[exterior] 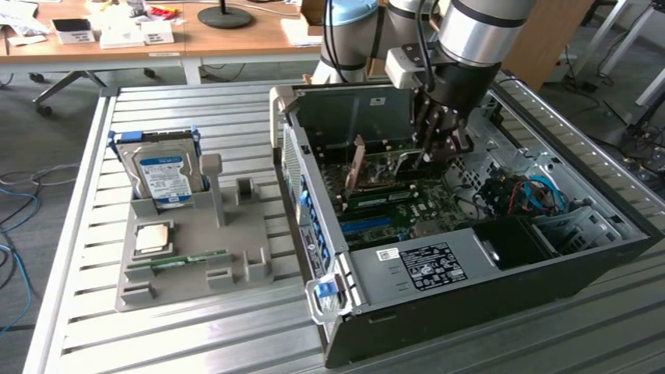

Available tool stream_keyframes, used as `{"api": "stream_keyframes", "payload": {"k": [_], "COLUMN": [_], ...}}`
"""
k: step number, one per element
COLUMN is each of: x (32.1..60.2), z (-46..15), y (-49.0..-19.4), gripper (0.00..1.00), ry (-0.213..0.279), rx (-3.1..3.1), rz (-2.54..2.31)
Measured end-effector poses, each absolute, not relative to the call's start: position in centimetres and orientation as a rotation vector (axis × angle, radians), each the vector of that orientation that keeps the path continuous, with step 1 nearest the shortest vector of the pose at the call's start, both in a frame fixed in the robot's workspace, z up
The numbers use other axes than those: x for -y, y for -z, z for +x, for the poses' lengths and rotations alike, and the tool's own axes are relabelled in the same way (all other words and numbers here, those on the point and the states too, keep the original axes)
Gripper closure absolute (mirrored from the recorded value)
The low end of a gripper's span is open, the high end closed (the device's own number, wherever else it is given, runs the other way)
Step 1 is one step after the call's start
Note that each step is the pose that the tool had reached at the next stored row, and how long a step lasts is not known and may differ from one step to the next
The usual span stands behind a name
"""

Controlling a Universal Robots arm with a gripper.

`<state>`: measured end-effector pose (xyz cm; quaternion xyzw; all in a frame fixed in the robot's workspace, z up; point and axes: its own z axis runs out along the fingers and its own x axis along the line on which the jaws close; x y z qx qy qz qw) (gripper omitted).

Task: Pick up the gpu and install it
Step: 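Insert the gpu into the slot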

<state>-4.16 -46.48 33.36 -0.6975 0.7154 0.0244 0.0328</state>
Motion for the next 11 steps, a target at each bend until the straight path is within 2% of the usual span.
{"api": "stream_keyframes", "payload": {"k": [11], "x": [46.48], "z": [-4.16], "y": [-33.11], "gripper": [0.73], "ry": [-0.07], "rx": [-2.204], "rz": [-2.149]}}
